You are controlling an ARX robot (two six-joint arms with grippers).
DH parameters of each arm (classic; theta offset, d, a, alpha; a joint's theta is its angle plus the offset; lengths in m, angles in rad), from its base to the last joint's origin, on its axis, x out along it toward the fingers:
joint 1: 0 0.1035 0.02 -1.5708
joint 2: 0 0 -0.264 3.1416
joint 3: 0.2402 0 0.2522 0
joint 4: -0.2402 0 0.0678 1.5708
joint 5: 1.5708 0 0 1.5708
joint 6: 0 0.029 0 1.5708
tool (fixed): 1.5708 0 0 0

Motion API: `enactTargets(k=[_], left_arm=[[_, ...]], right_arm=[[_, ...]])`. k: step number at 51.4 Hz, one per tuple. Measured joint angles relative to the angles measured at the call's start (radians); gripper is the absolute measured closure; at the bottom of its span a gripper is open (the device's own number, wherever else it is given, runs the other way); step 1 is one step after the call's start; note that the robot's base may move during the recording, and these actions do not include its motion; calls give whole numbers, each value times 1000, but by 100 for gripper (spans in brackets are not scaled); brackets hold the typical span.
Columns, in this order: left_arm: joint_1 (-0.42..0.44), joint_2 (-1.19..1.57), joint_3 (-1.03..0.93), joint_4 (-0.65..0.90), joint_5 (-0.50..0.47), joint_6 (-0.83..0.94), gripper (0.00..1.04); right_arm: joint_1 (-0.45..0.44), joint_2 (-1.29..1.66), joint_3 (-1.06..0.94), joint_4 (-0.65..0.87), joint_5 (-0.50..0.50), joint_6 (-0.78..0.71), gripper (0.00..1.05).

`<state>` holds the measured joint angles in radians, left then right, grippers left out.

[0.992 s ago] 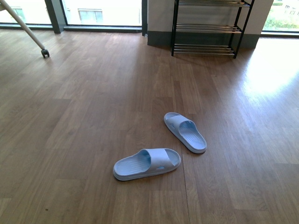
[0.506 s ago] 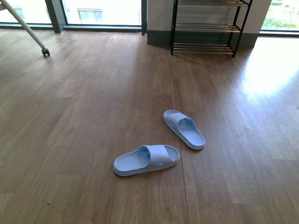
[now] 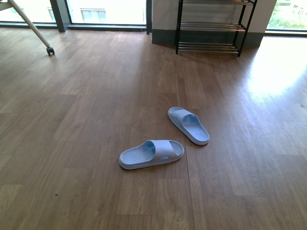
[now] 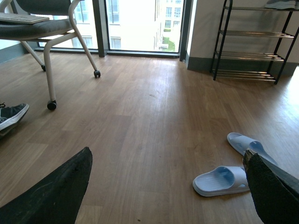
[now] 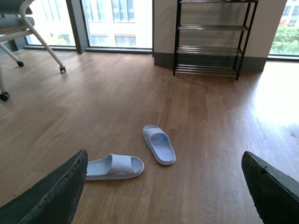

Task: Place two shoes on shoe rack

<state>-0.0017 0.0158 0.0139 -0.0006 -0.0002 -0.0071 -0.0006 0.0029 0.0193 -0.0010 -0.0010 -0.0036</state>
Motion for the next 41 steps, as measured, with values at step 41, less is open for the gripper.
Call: enactTargets(k=[41], left_arm=[[0, 0, 0, 0, 0, 0, 9]], right_arm=[[0, 0, 0, 0, 0, 0, 9]])
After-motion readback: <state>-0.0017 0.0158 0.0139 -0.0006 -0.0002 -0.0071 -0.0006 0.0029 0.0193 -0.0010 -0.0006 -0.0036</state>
